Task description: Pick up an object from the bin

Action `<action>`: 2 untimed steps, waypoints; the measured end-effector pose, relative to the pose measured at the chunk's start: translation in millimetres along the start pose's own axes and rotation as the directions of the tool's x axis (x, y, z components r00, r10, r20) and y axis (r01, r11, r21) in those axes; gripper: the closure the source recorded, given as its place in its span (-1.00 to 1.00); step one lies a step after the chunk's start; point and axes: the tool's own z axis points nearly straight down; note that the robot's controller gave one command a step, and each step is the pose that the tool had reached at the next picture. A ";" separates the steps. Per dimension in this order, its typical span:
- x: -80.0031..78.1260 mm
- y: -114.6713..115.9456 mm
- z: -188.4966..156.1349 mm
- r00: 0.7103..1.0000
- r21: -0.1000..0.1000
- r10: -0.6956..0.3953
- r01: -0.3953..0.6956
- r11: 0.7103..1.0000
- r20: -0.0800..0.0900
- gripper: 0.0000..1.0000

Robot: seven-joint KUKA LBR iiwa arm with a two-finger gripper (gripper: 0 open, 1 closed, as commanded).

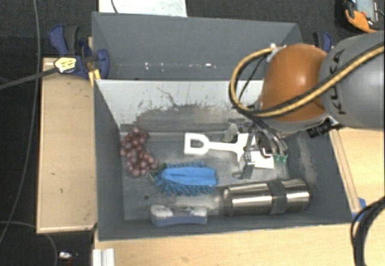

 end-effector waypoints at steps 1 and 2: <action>-1.9 -0.1 -4.1 1.000 0.000 0.001 -0.001 1.000 0.008 -1.00; -40.3 -35.8 86.7 0.967 -0.003 0.255 -0.255 0.967 0.008 -1.00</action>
Offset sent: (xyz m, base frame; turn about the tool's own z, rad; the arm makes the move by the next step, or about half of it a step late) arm 0.0395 -0.0356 -0.0888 0.2613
